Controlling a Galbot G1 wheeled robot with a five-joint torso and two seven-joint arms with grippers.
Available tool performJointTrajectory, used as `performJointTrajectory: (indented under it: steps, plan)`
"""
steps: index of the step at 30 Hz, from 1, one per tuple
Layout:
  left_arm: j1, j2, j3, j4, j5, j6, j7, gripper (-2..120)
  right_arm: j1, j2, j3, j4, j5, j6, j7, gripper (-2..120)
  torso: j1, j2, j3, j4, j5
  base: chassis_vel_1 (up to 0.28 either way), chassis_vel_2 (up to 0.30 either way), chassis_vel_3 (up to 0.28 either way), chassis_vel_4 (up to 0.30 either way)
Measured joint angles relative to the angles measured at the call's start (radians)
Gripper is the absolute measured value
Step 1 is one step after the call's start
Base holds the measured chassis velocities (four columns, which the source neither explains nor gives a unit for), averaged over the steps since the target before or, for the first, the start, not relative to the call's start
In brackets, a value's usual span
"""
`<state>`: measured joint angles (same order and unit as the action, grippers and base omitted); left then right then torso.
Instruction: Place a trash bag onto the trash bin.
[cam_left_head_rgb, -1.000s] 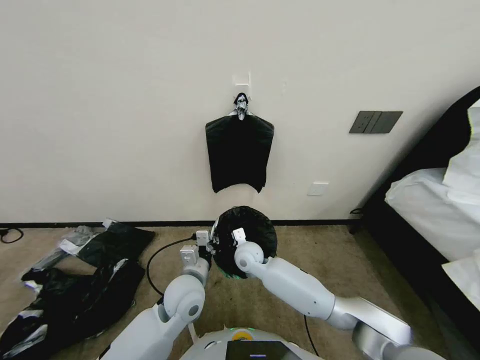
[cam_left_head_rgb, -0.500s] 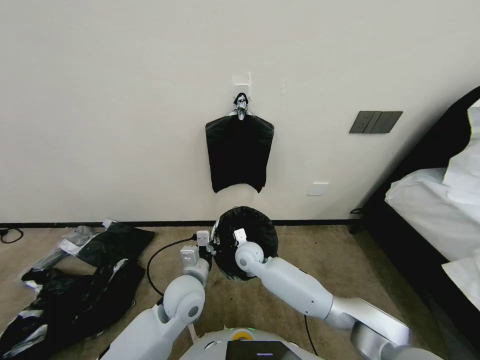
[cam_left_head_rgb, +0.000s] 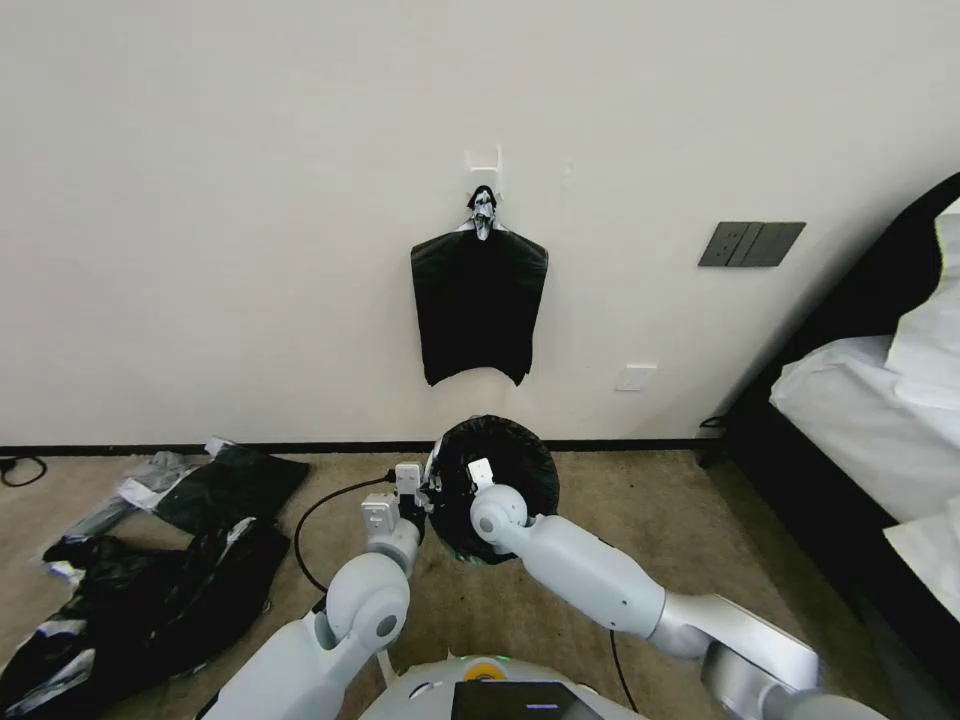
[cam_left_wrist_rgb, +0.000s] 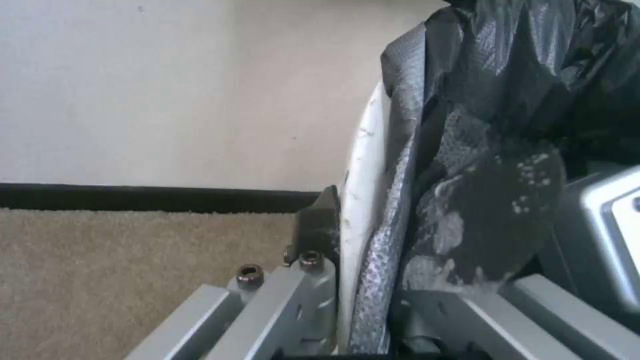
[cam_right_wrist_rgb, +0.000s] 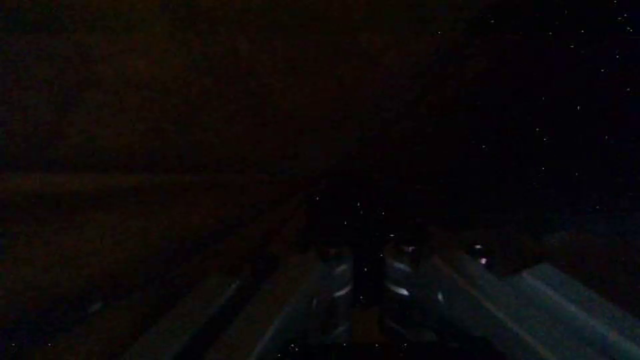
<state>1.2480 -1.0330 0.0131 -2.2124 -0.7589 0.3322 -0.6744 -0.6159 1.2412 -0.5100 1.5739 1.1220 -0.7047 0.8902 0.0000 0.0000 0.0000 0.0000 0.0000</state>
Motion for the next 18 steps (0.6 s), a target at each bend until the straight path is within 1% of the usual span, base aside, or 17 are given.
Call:
performJointTrajectory:
  steps: [18]
  plan:
    - [0.005, 0.003, 0.003, -0.008, 0.0, 0.0, 0.007, 2, 0.002, 0.007, 0.0, -0.03, 0.006, 0.0, -0.012, 0, 0.0, 0.0, 0.0, 0.0, 0.0, 0.0, 0.0, 0.0, 0.0]
